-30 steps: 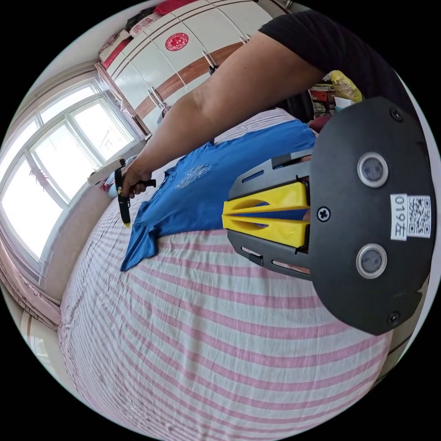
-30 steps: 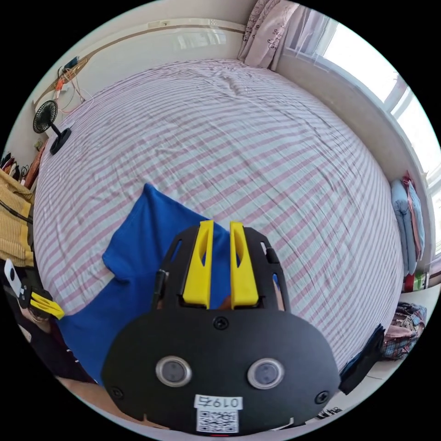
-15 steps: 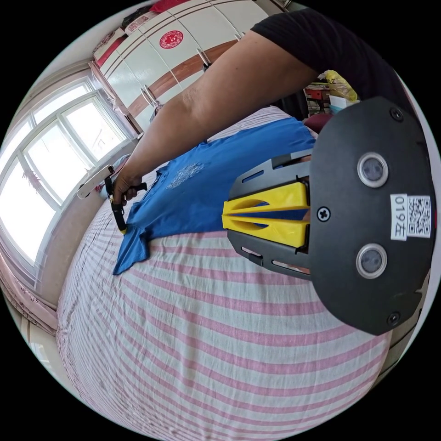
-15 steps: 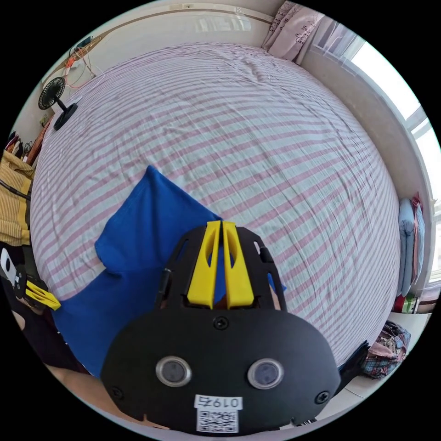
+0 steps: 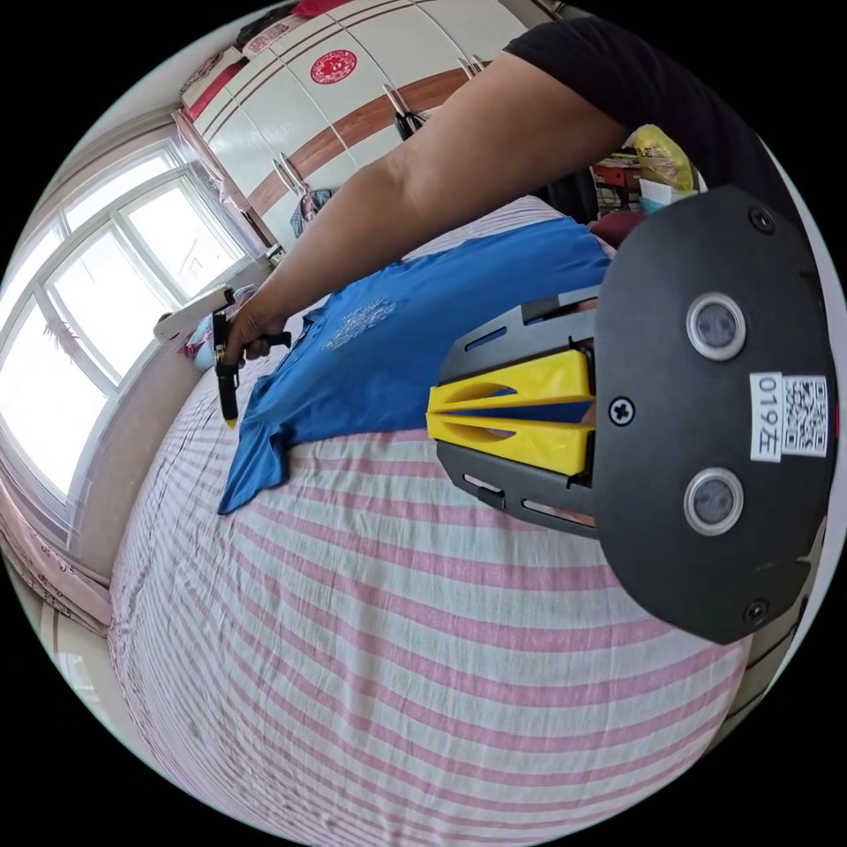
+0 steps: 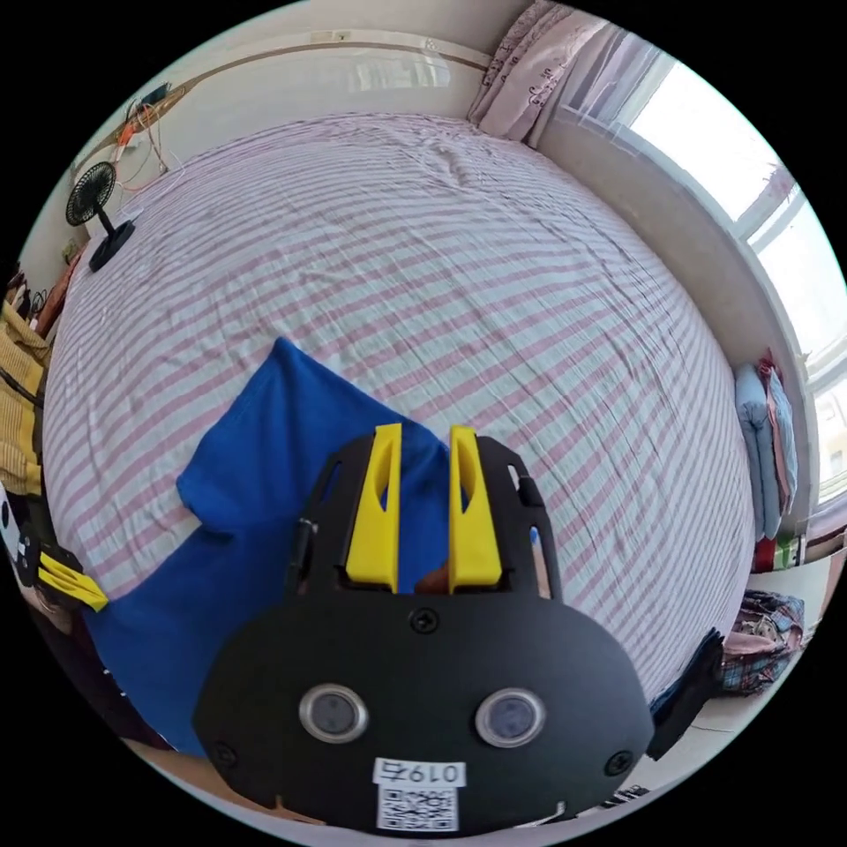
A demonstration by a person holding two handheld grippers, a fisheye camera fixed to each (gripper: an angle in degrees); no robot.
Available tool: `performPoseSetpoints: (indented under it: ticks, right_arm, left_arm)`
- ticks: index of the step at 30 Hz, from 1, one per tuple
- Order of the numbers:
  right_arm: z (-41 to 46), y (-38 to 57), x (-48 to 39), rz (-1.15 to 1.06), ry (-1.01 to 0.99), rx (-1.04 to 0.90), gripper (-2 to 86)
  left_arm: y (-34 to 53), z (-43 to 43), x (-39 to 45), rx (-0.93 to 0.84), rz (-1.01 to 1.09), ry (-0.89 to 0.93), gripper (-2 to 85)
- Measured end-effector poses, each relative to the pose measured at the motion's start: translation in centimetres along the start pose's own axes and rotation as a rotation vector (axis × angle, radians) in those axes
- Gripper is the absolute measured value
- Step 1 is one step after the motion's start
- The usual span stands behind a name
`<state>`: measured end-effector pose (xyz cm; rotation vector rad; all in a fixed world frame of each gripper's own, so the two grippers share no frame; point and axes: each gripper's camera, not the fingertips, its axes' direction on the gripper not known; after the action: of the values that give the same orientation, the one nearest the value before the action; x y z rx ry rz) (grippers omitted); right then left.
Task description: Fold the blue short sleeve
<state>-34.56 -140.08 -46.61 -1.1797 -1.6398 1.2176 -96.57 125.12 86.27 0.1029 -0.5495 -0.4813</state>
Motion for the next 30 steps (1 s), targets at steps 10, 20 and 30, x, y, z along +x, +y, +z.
performPoseSetpoints:
  ticks: [10,20,30]
  right_arm:
    - [-11.1,15.4,-26.6,-0.340,0.254,0.377,1.2]
    - [-1.6,18.6,-43.6,-0.781,0.795,0.250,10.1]
    - [0.8,17.3,-49.9,-0.863,0.836,0.230,5.7]
  left_arm:
    - [-6.6,-3.0,-2.1,0.154,-0.085,-0.045,1.9]
    - [-30.1,0.7,-8.1,0.028,-0.043,-0.099,4.6]
    - [-45.3,9.2,-9.1,-0.113,-0.011,0.018,2.4]
